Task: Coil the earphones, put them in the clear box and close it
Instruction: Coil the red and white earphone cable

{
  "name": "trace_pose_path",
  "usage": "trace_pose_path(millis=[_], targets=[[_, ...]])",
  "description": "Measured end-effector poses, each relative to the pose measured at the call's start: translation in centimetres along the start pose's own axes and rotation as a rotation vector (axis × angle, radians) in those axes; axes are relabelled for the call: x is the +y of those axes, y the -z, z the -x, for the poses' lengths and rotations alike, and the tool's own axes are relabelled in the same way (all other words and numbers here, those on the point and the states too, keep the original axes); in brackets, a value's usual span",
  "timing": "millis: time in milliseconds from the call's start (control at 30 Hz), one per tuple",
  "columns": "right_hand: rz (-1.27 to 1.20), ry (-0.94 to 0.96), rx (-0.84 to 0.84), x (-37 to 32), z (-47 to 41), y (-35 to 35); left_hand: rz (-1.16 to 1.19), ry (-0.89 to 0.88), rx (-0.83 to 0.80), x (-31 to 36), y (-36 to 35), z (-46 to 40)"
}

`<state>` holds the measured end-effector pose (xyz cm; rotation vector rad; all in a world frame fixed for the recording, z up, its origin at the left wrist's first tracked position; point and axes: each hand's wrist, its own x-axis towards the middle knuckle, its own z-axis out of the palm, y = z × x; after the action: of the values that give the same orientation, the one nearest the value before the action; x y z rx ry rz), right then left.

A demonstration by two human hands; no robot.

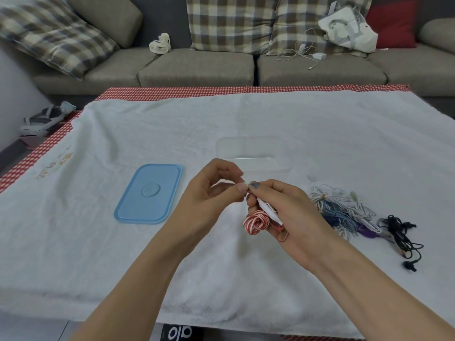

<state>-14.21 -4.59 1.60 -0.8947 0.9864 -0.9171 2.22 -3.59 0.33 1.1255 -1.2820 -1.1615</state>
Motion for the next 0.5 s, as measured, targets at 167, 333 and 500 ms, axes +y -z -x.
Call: trace_pose_path(millis=[167,333,500], targets=[[-0.06,-0.018,0.023,0.03,0.08,-0.09,-0.186,-0.143,0.033,0.37,-0.49,0.38],[-0.092,-0.025,0.019,0.02,0.39,-0.28,-0.265,-0.202,0.084,0.21,-0.7,0.59],[-0.127,-0.029,0.008,0.04,0.35,-0.32,-0.149,-0.172,0.095,0.23,-0.86,0.45]])
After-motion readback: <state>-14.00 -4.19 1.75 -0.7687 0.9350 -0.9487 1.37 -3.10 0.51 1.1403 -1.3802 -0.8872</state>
